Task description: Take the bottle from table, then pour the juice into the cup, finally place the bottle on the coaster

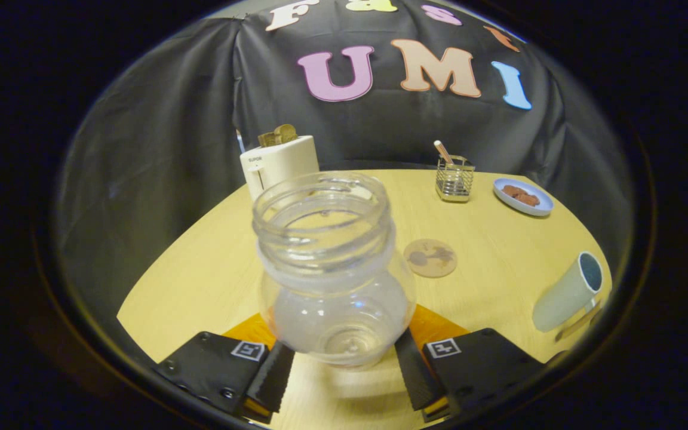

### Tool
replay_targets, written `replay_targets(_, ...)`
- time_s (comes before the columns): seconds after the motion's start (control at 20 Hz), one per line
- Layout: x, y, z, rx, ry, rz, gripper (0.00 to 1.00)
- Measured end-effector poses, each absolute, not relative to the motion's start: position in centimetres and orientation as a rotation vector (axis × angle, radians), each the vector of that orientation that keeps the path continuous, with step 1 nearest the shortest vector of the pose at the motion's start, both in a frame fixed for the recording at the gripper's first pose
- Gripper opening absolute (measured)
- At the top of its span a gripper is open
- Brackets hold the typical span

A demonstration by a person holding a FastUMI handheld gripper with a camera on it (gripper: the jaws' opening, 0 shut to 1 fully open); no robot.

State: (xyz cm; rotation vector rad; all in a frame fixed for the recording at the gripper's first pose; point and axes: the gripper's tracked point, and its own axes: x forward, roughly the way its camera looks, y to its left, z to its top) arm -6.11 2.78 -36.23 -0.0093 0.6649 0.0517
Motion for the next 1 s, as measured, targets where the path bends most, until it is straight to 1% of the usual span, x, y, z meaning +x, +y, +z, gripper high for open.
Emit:
replay_targets(0.1,-6.1,2.8,-36.3,0.005,0.674,0.046,0.82)
replay_targets(0.45,-5.5,2.7,-35.9,0.106,0.72,0.041,0.82)
replay_targets(0.6,-4.8,3.5,-34.6,0.194,0.7,0.075,0.82)
replay_targets(1.0,-2.0,3.8,-29.9,0.497,0.595,0.08,0.81)
